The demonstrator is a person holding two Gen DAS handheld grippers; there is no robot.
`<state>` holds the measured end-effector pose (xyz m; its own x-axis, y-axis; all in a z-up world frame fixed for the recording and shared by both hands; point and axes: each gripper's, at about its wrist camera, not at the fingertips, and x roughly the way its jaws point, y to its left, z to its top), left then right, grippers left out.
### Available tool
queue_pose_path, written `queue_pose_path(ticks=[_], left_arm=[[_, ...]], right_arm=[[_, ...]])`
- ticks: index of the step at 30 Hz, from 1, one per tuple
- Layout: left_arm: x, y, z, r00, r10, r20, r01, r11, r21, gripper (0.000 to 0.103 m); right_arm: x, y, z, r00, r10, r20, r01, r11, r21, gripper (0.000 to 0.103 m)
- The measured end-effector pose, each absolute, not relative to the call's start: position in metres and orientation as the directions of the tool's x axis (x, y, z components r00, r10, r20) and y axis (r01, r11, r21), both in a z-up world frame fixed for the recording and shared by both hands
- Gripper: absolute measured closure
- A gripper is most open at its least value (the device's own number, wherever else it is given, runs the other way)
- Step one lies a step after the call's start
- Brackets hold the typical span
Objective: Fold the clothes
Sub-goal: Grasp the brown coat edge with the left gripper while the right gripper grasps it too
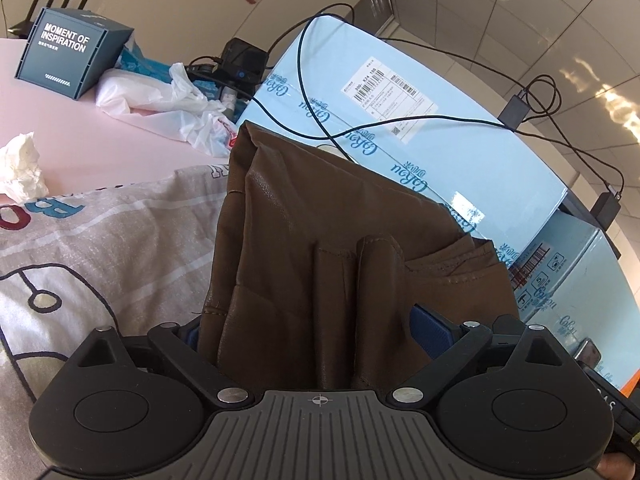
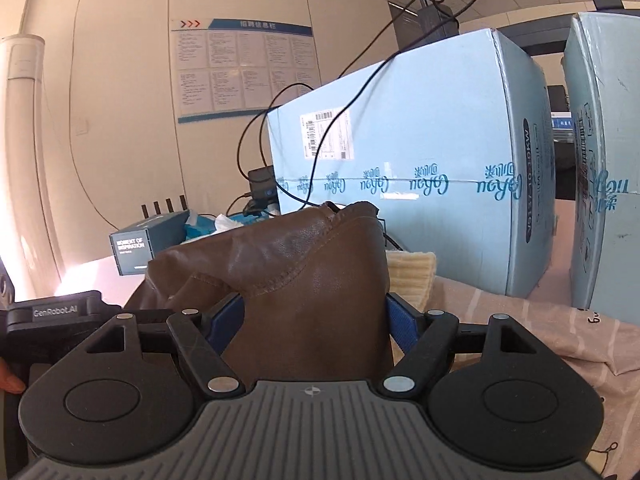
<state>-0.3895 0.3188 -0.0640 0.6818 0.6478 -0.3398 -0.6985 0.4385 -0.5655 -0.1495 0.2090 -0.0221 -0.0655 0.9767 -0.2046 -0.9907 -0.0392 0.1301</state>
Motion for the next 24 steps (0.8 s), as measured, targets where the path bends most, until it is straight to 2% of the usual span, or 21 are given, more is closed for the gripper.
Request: queue_pose_path(ticks=[6,11,14,16,17,19,20,23,24], left_arm=[[-0.388,0.317,-0.063,0.671,0.658,-0.343,-0.712,0.442,-0.545,0.007],[-0.385,0.314,-0.062,0.664,0.665,-0.343,-0.722,0.450,-0.526,0.007],[-0.385,0.313,-0.061,0.660,0.670,-0.339,-0.726,0.452,-0.519,0.007],[-0.386,0.312,-0.061,0.655,0.678,-0.333,-0.728,0.448,-0.519,0.009],[-0.387,0.311,-0.061,0.651,0.684,-0.328,-0.730,0.445,-0.519,0.010],[-0.390,0.309,-0.060,0.639,0.701,-0.317,-0.736,0.436,-0.518,0.016],[-0.392,0.307,-0.060,0.630,0.711,-0.312,-0.740,0.428,-0.519,0.018],[-0.400,0.301,-0.059,0.595,0.749,-0.292,-0.757,0.400,-0.517,0.039],[-0.403,0.298,-0.058,0.584,0.763,-0.277,-0.760,0.394,-0.517,0.054]], right_arm=[[-0.153,0.216,-0.019,-0.212,0.959,-0.190,-0.966,-0.176,0.188,0.028],[-0.129,0.236,-0.038,-0.135,0.947,-0.291,-0.960,-0.052,0.275,0.028],[-0.120,0.240,-0.046,-0.118,0.942,-0.313,-0.948,-0.013,0.318,0.039],[-0.125,0.235,-0.045,-0.100,0.949,-0.299,-0.957,-0.009,0.290,0.063],[-0.129,0.232,-0.044,-0.091,0.953,-0.288,-0.964,-0.012,0.265,0.069],[-0.136,0.226,-0.037,-0.106,0.960,-0.259,-0.966,-0.037,0.256,0.085],[-0.140,0.222,-0.033,-0.121,0.963,-0.243,-0.964,-0.056,0.260,0.086],[-0.150,0.211,-0.021,-0.167,0.967,-0.194,-0.956,-0.110,0.273,0.090],[-0.154,0.207,-0.016,-0.182,0.967,-0.177,-0.952,-0.128,0.276,0.090]])
